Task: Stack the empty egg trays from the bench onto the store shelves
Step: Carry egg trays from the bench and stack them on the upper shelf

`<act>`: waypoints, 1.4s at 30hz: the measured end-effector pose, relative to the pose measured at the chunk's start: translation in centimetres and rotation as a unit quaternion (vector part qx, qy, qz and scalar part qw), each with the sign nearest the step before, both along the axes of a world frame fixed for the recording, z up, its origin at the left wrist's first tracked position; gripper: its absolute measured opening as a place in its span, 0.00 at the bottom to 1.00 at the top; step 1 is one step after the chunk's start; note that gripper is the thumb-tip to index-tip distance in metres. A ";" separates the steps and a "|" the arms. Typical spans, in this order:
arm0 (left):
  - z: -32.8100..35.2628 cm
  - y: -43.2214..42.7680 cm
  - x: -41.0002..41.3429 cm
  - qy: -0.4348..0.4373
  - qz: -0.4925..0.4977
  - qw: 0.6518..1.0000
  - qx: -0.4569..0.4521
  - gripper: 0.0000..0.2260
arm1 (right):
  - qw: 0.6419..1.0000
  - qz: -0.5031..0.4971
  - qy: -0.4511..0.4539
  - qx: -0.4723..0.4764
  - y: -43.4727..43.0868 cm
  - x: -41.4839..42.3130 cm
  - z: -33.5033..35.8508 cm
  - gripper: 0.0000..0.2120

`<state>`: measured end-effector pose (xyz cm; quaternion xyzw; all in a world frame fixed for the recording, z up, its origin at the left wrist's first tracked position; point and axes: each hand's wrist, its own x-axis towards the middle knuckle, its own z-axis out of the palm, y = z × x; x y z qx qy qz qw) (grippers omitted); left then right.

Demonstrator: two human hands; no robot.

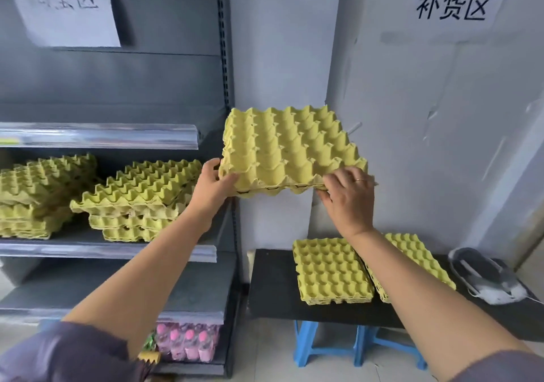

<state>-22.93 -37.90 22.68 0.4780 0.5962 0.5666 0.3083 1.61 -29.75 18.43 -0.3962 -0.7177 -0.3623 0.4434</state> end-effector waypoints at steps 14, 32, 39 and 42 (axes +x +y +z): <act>5.7 -8.5 -16.4 -0.235 0.020 0.971 0.042 0.09 | 0.997 0.017 0.033 0.063 -6.9 -17.4 5.8 0.15; 6.8 -11.8 -39.4 -0.332 0.157 0.927 0.077 0.03 | 0.645 0.342 0.554 -0.399 -8.1 -41.5 11.1 0.07; 7.5 -7.1 -46.7 -0.299 0.178 0.935 0.067 0.08 | 0.661 0.351 0.526 -0.403 -3.3 -48.7 11.8 0.08; 7.4 -5.4 -49.8 -0.252 0.190 0.946 0.076 0.08 | 0.664 0.358 0.509 -0.415 -0.9 -52.0 12.3 0.13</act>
